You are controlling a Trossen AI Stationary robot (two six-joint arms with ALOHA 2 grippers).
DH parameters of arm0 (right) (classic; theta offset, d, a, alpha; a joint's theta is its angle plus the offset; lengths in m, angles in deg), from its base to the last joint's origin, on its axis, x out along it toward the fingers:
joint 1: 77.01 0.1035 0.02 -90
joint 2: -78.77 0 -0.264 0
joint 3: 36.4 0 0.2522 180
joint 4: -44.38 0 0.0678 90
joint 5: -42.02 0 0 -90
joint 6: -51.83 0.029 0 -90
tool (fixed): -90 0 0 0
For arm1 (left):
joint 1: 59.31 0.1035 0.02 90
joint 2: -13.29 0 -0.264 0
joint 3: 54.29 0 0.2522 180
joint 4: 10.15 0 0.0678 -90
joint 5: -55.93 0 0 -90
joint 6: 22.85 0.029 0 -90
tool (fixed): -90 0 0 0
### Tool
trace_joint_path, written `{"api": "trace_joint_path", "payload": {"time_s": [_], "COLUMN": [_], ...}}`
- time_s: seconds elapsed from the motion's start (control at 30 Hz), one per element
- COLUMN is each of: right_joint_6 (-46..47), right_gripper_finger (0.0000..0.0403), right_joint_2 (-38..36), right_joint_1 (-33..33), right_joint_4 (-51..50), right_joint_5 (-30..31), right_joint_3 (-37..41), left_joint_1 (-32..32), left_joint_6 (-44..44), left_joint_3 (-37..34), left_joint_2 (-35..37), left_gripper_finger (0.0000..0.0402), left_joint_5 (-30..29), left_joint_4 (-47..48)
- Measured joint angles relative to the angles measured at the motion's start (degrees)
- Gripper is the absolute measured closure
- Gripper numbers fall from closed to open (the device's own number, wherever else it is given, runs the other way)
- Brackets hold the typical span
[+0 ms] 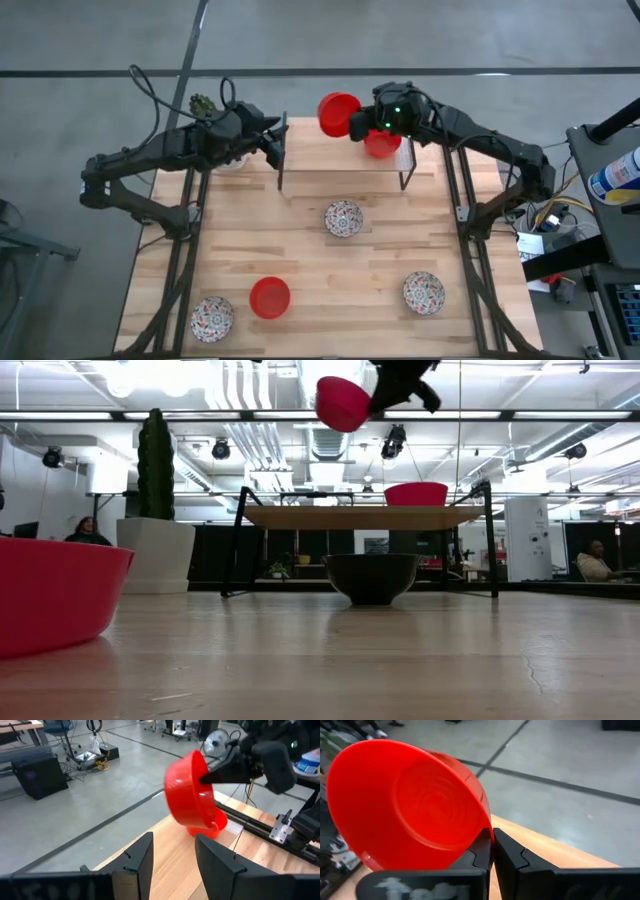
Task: Pick & Place Mini bowls
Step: Stack the top red bowl on the red bowl on the shelf
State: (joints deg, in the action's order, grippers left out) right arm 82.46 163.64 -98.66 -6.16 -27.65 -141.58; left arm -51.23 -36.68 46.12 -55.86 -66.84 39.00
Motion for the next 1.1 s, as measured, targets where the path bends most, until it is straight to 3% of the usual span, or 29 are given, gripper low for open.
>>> {"api": "trace_joint_path", "payload": {"time_s": [0.23, 0.43, 0.53, 0.67, 0.93, 1.1], "right_joint_6": [5.3, 9.3, 9.5, 9.2, 6.3, 5.0], "right_gripper_finger": [0.0394, 0.0394, 0.0394, 0.0394, 0.0394, 0.0394], "right_joint_2": [-3.7, -6.4, -6.9, -6.1, -1.3, 1.9], "right_joint_1": [-1.4, -5.3, -8.7, -16.4, -27.8, -28.7], "right_joint_4": [-15.7, -28.5, -31.0, -31.0, -33.6, -33.8], "right_joint_5": [-0.3, -6.2, -10.2, -20.5, -31.8, -33.5], "right_joint_3": [0.0, 0.0, 0.0, 0.0, 0.0, 0.0], "left_joint_1": [0.3, 0.2, 0.2, 0.2, 0.2, 0.2], "left_joint_6": [-0.9, -4.4, -6.1, -7.4, -9.8, -10.2], "left_joint_3": [0.0, -0.7, -0.7, -0.7, -0.8, -0.9], "left_joint_2": [6.0, 8.9, 9.3, 8.8, 8.2, 8.2], "left_gripper_finger": [0.0262, 0.0262, 0.0262, 0.0262, 0.0262, 0.0262], "left_joint_5": [-2.4, -2.2, -2.1, -0.7, 2.4, 2.9], "left_joint_4": [-0.4, -0.2, -0.3, -0.2, -0.1, -0.1]}}
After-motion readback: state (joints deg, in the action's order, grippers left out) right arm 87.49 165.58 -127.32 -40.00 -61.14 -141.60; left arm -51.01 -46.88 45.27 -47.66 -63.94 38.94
